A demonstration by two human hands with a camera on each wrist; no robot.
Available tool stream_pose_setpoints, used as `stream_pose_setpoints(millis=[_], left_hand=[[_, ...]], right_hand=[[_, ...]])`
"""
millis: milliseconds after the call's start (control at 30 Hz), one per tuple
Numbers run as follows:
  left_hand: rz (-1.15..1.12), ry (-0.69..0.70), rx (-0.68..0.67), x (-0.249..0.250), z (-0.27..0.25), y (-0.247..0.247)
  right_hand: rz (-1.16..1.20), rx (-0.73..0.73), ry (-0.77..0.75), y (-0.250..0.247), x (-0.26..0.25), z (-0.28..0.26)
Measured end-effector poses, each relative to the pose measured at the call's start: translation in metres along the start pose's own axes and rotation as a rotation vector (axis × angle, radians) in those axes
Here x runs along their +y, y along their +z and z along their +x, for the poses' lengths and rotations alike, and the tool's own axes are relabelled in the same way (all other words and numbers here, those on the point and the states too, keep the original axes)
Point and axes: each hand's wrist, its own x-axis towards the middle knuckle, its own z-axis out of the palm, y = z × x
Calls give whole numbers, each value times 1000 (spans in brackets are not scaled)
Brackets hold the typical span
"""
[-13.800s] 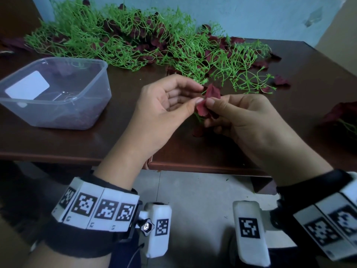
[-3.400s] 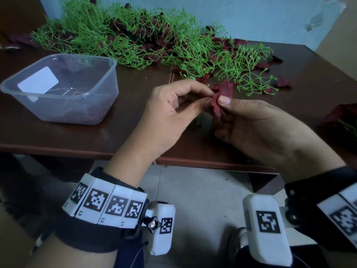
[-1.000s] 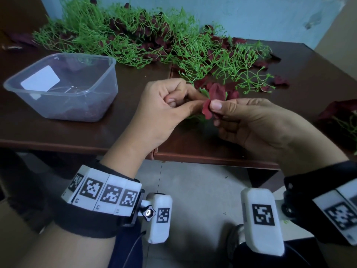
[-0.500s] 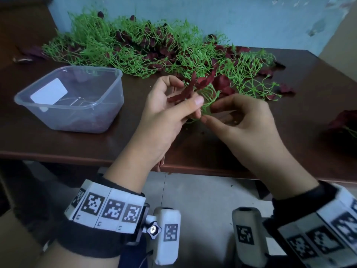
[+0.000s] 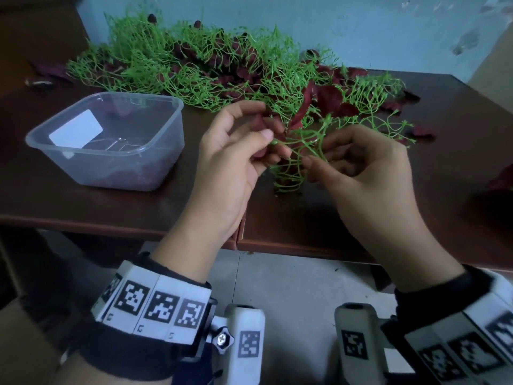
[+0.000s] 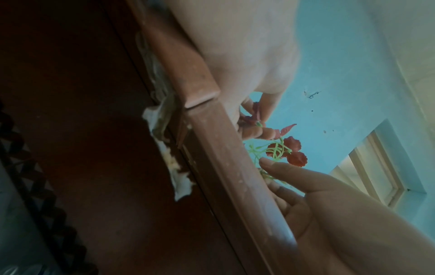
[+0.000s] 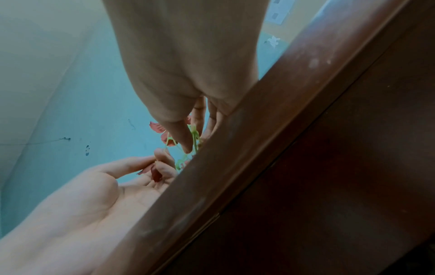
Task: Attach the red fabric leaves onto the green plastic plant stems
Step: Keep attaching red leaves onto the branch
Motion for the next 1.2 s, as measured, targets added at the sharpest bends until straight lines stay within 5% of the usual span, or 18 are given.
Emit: stream_pose_setpoints(millis=[333,533,700,933,1100,1200], left_hand=[[224,159,109,0,0,-6],[480,174,-77,-5,-6,0],[614,311,-93,-4,-8,-2],[912,757,-87,4,-27,14],[1060,710,-98,-7,-28,17],[1112,672,-71,-11,-26,16]], right_hand=[[645,2,376,-7,0,7],[938,-24,544,-8,1,14],[1115,-92,593,-6,-2,14],[1213,24,642,-1,6,16],[978,-66,674,-9,5,10],[1044,-57,708,-5,2,11]])
